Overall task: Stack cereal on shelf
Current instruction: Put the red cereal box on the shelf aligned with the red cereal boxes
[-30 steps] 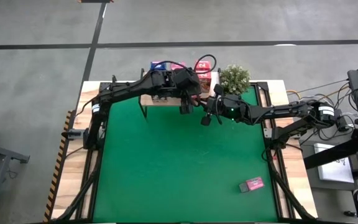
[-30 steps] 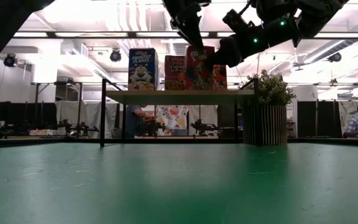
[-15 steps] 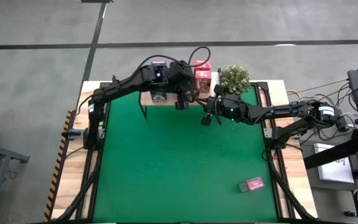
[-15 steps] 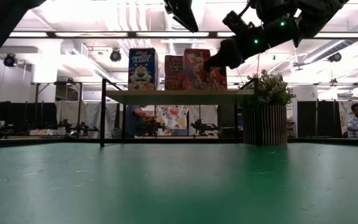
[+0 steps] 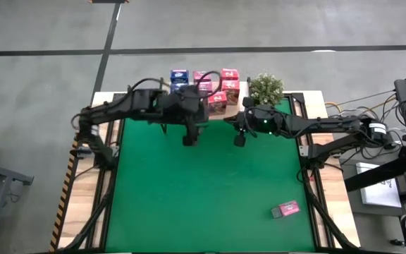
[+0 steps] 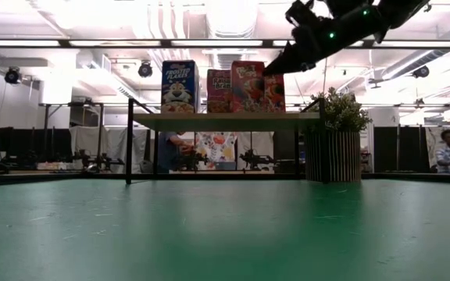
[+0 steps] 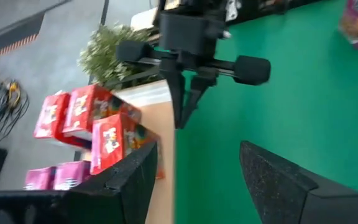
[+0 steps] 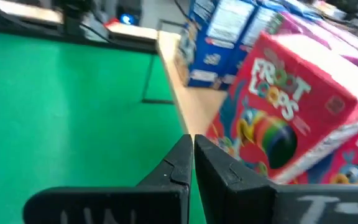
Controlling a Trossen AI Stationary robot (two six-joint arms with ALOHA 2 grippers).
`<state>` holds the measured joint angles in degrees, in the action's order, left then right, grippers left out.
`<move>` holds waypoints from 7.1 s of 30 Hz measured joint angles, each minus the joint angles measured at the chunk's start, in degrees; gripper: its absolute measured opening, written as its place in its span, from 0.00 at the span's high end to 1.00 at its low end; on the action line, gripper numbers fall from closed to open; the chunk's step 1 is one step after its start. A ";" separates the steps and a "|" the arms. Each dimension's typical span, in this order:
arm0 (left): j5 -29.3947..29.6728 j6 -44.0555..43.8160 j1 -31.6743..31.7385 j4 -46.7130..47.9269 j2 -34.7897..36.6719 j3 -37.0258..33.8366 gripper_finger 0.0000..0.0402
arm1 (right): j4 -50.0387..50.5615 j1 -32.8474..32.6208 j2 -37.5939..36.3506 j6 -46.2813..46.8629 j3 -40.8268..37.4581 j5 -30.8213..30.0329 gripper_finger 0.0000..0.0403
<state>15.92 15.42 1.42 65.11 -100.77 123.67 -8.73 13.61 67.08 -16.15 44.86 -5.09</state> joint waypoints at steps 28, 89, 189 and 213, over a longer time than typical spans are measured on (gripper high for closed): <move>0.06 -4.14 -3.80 -57.86 45.31 -72.49 0.54 | 41.52 4.46 10.70 -6.12 40.13 5.35 0.98; 0.04 -3.30 -3.80 -57.43 46.12 -73.24 0.54 | 62.07 16.06 28.91 -15.95 60.39 20.03 0.51; 0.04 -2.86 -3.80 -57.84 46.10 -73.24 0.54 | 68.65 16.06 22.29 -10.59 55.36 12.97 0.51; 0.02 -2.85 -3.80 -57.84 46.10 -73.24 0.54 | 68.73 15.69 18.00 -7.97 56.29 12.84 0.43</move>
<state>15.94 12.57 -2.37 7.27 -54.68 50.43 60.00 29.30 85.07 -24.12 101.15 7.75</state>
